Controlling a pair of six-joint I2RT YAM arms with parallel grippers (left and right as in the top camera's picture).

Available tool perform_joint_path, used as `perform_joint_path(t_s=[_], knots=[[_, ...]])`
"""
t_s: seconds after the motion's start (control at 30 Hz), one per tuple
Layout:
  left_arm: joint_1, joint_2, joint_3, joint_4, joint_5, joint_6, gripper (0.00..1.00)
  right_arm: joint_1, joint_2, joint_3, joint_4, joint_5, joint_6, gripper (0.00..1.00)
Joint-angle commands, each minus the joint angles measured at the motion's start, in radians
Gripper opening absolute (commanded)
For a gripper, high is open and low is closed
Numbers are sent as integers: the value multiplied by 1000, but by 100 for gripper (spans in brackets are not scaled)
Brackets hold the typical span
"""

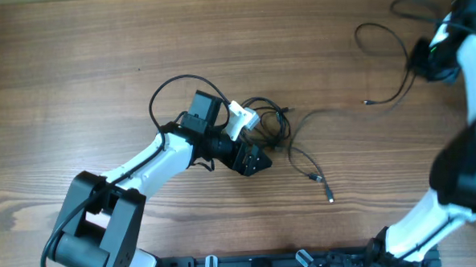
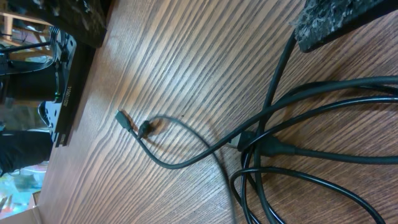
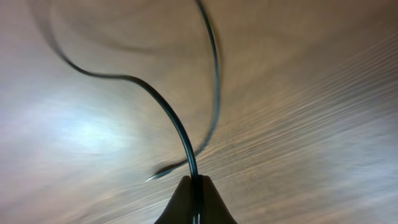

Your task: Untangle cables

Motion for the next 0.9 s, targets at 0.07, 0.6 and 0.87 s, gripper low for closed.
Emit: perform_joint_path(t_s=[0.07, 0.6, 0.87], knots=[[-2, 10, -6, 4, 2, -2, 100, 5, -285, 86, -14, 155, -14, 4], [-2, 10, -6, 4, 2, -2, 100, -345, -564, 86, 363, 402, 270, 4], [-2, 10, -6, 2, 2, -2, 100, -537, -342, 82, 346, 101, 379, 4]])
